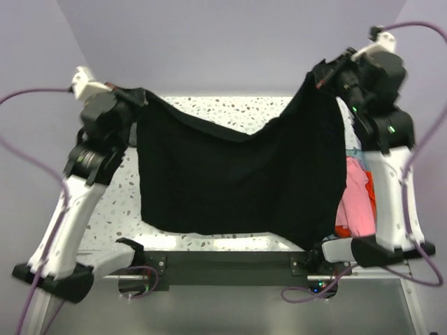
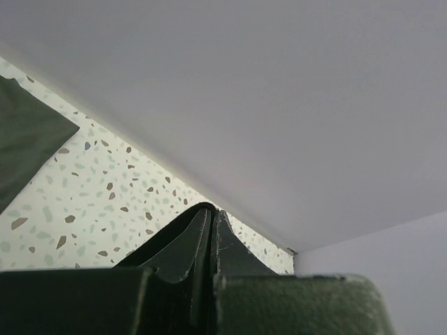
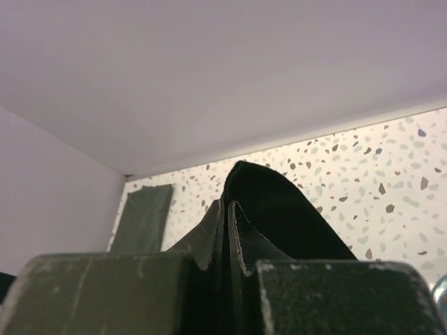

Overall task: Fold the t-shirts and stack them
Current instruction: Flatten the tshirt out

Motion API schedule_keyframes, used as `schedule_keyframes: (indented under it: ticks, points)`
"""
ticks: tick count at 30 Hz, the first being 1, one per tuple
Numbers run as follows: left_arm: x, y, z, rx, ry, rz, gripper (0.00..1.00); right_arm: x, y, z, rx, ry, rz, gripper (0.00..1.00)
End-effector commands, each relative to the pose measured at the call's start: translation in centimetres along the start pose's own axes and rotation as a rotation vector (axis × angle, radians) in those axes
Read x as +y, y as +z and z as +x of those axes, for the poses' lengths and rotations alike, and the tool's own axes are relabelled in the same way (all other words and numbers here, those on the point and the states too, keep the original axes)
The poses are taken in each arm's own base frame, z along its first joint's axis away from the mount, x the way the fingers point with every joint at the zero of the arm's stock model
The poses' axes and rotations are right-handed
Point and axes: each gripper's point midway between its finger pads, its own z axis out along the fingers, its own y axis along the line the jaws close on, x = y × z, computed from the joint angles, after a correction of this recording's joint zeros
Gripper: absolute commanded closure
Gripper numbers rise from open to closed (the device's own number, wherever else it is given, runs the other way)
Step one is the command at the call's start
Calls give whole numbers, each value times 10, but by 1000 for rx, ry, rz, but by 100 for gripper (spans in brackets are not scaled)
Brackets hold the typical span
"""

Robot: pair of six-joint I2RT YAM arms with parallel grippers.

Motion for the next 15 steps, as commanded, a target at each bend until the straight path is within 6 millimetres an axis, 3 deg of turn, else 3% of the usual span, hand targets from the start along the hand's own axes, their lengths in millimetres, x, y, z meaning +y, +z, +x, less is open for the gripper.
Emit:
schedule_keyframes:
  ticks: [1, 2, 4, 5, 6, 7, 8, 9, 10, 11, 13, 15]
  points:
    - [-2, 87, 41, 81, 24, 75, 100, 6, 75, 17, 15, -33, -65, 100]
    - [3, 128, 57, 116, 17, 101, 100, 9, 106, 16, 5, -38, -71, 100]
    - [-24, 162, 42, 82, 26, 179, 100, 13, 135, 18, 24, -49, -81, 100]
    - [-11, 200, 66, 153, 38, 172, 100, 21, 159, 8, -3, -53, -100, 100]
    - [-50, 208, 31, 96, 20, 262, 100, 27, 165, 1, -21, -54, -115, 100]
    - [-59, 218, 26, 110, 16, 294, 100, 46, 155, -34, -114, -50, -164, 100]
    - [-53, 243, 36, 151, 18, 309, 100, 45, 172, -30, -120, -50, -165, 100]
    - [-96, 233, -8, 67, 15, 417, 100, 51, 169, -44, -165, -43, -178, 100]
    - [-104, 235, -19, 50, 14, 444, 100, 58, 166, -63, -240, -34, -197, 100]
    - [-118, 235, -45, 1, 5, 503, 100, 65, 150, -82, -304, -27, -214, 100]
    - [-129, 229, -71, -62, -23, 591, 100, 65, 144, -100, -402, -18, -220, 100]
    - [-119, 224, -99, -99, -58, 619, 100, 64, 127, -118, -468, -29, -194, 100]
